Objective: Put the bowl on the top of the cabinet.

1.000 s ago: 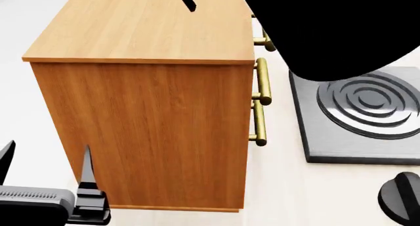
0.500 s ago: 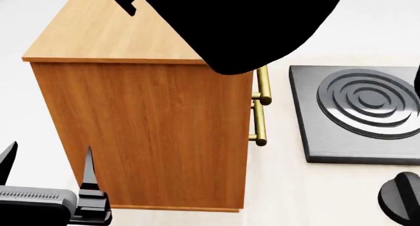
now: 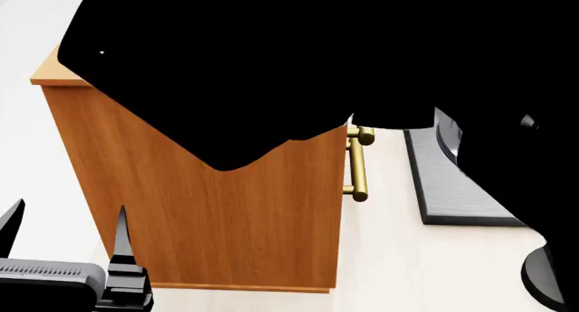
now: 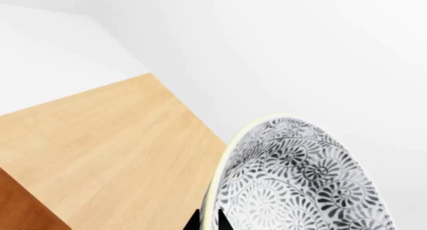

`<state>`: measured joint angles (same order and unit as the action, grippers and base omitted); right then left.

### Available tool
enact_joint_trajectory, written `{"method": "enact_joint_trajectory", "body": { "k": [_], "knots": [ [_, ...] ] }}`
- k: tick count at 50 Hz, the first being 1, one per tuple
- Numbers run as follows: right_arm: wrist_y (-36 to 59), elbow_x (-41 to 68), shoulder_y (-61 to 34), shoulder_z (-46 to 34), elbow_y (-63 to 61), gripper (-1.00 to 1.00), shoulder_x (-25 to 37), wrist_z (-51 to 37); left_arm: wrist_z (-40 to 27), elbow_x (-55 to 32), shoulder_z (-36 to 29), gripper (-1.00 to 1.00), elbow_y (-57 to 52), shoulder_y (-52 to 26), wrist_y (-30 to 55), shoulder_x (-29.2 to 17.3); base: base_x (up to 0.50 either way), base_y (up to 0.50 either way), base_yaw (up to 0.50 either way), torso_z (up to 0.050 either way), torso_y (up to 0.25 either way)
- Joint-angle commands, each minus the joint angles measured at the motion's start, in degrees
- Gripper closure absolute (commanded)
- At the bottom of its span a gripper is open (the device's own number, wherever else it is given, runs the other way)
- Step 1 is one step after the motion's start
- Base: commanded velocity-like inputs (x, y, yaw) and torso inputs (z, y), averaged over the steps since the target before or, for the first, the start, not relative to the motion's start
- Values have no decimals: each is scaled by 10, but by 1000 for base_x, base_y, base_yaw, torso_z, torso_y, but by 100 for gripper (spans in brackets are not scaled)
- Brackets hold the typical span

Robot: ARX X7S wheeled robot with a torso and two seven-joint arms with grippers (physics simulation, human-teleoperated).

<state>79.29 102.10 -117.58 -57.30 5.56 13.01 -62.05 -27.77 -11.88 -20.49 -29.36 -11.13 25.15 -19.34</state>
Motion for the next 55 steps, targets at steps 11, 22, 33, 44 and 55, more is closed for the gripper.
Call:
{"method": "enact_joint_trajectory", "body": {
  "k": [11,22,33,44,55],
  "knots": [
    [-22,-56,20,-25,-11,100,-26,31,-1,-3,-1,-100,10,-4,-3,-2,0,0,0,0,0],
    [-50,-141,17,-57,37,100,-38,113,-3,-8,2,-100,1,-2,5,-6,0,0,0,0,1],
    [-79,-198,21,-86,74,100,-42,168,0,-12,2,-100,12,-4,-3,-6,0,0,0,0,0],
    [-93,-214,30,-95,76,100,-33,179,-2,-14,1,-100,9,-4,-2,-7,0,0,0,0,1],
    [-108,-224,44,-100,73,100,-32,180,-4,-14,1,-100,13,-2,-6,-8,0,0,0,0,1]
  ]
}}
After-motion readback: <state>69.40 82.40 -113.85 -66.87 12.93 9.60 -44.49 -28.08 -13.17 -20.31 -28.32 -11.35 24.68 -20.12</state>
